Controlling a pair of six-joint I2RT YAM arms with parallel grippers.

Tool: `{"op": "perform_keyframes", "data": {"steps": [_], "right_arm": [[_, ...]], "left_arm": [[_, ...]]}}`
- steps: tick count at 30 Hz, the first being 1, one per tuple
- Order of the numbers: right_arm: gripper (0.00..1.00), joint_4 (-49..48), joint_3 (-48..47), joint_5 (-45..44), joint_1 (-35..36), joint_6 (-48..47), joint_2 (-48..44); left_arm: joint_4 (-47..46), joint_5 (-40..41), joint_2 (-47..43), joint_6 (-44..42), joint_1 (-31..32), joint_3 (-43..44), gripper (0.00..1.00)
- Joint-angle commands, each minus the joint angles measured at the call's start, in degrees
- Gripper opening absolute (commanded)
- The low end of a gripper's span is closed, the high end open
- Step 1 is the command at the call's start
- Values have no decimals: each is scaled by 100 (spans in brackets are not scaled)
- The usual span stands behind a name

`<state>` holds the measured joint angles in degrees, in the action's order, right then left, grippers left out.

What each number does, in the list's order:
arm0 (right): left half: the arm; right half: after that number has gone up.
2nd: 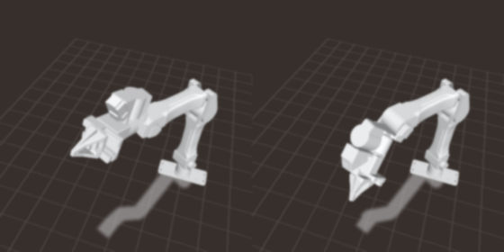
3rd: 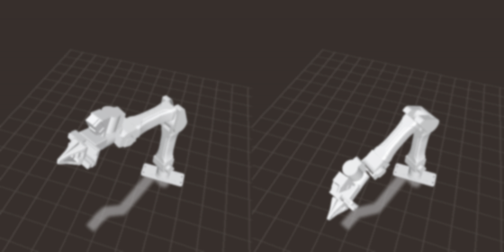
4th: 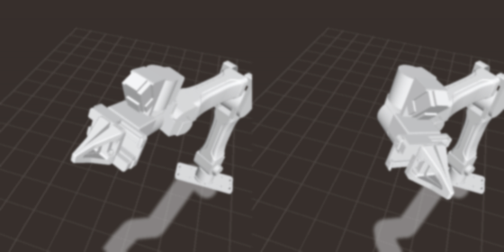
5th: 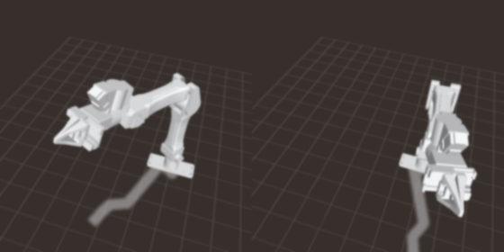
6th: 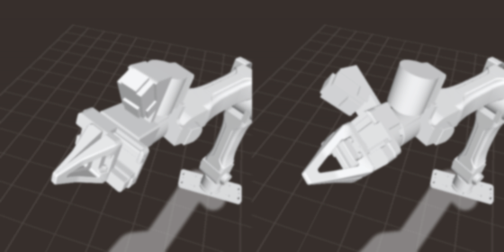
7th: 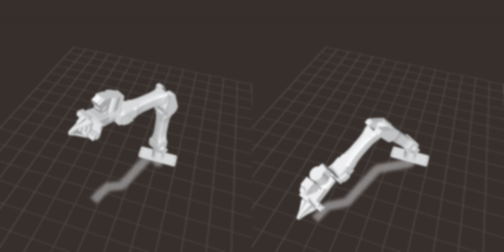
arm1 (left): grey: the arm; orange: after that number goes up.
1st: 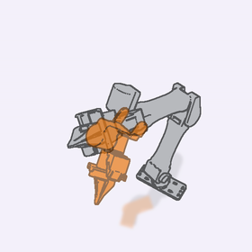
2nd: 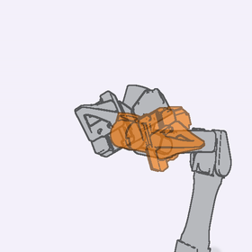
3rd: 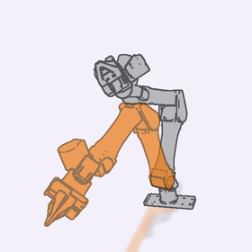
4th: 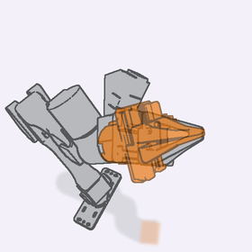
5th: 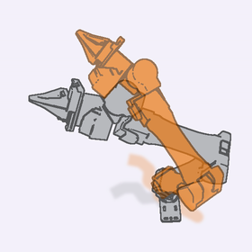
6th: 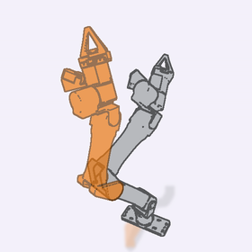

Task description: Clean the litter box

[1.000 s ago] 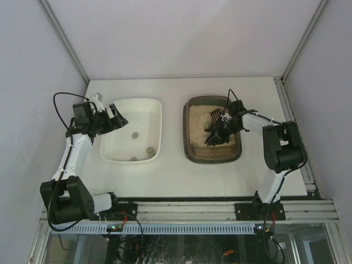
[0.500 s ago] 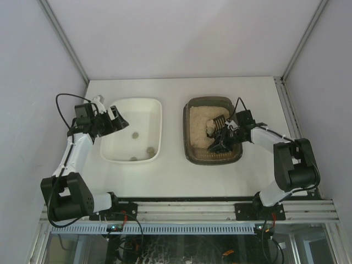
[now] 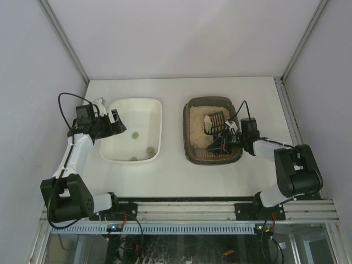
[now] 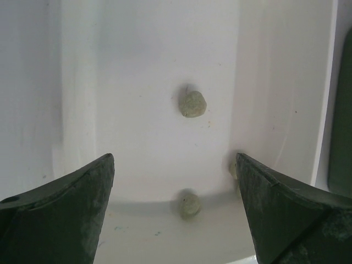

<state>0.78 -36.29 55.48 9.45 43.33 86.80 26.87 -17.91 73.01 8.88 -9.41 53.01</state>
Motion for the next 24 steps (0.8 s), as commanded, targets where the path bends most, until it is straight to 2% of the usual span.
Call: {"op": "perform_keyframes", "data": {"steps": [1,6,11,13,15,16,18,21,24], "right_arm": [[0,-2722,499,517,-258,925,-156],[0,-5701,1030,961,-414,2599,96],[0,-5694,1077,1033,-237,2547,484],[0,-6776,1141,1175,-58,3135,792],[0,-8244,1243,1142,-142,4065,1175],[0,-8608,1259,1089,-215,4373,1365],[0,-8663,1266,1038,-168,4436,1668],[0,-8664,1216,1146,283,4370,1905],[0,-8673,1309,1084,83,4345,1800]], "left_arm": [[280,478,-350,-315,52,184,95],[590,852,-428,-546,277,267,95],[592,1288,-743,-684,817,-5,96],[703,1200,-858,-821,998,-102,97],[784,1202,-1004,-897,1175,-193,99],[773,1248,-1082,-912,1238,-246,100],[693,1464,-1269,-919,1289,-328,100],[704,2160,-1367,-730,1290,-330,100],[834,2335,-1305,-852,1290,-209,100]]}}
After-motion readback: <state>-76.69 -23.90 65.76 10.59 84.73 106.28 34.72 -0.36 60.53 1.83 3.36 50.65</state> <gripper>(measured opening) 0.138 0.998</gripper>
